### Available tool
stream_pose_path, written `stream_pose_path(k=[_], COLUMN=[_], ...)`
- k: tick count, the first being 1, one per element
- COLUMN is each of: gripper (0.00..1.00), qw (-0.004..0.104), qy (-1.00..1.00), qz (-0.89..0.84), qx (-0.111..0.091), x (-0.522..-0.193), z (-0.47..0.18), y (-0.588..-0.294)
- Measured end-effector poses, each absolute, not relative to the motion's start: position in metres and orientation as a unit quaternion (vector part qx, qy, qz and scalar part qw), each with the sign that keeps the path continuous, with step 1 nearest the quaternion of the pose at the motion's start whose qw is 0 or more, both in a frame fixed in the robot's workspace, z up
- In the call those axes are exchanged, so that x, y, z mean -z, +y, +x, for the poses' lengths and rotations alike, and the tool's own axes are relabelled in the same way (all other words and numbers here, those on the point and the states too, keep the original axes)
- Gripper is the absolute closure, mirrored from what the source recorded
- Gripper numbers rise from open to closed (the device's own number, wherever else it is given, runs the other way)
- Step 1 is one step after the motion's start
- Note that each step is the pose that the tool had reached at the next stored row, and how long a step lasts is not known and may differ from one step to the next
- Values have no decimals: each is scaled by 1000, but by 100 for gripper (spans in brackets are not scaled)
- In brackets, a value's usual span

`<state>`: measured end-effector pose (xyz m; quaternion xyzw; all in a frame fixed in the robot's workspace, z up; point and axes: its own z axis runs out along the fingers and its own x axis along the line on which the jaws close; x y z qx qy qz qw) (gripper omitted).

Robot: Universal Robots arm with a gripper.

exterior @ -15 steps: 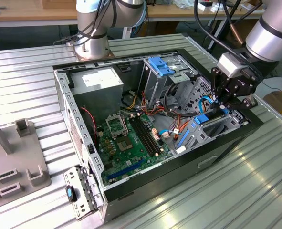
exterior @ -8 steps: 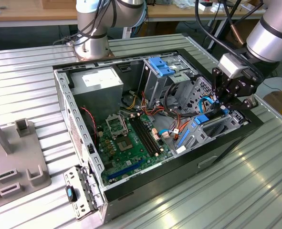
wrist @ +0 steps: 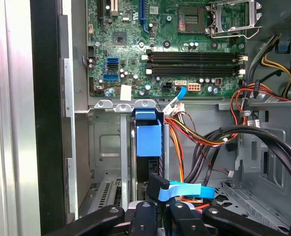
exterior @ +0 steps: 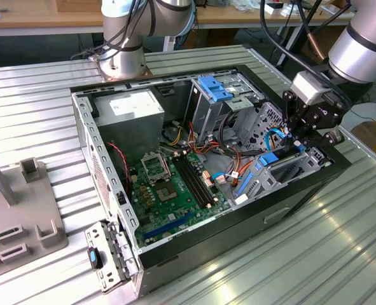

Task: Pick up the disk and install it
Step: 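Insert the first disk wire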

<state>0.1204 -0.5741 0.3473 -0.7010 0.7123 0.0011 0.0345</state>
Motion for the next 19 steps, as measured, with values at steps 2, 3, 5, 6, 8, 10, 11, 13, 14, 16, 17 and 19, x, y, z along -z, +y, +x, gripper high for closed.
stream_pose_path(k=[2, 3, 5, 6, 8, 10, 11, 13, 14, 16, 17, 19], gripper=[84, 84, 84, 84, 84, 84, 84, 84, 84, 84, 84, 84], qw=[34, 34, 35, 34, 34, 34, 34, 34, 34, 34, 34, 34], qy=[712, 712, 712, 712, 712, 712, 712, 712, 712, 712, 712, 712], qz=[-701, -701, -701, -701, -701, -701, -701, -701, -701, -701, -701, -701], qx=[-1, -1, -1, -1, -1, -1, -1, -1, -1, -1, -1, -1], x=[-347, -347, -347, -347, -347, -347, -346, -346, -346, -346, -345, -345], z=[120, 120, 120, 120, 120, 120, 120, 120, 120, 120, 120, 120], y=[-574, -574, -575, -575, -575, -575, -575, -575, -575, -575, -575, -575])
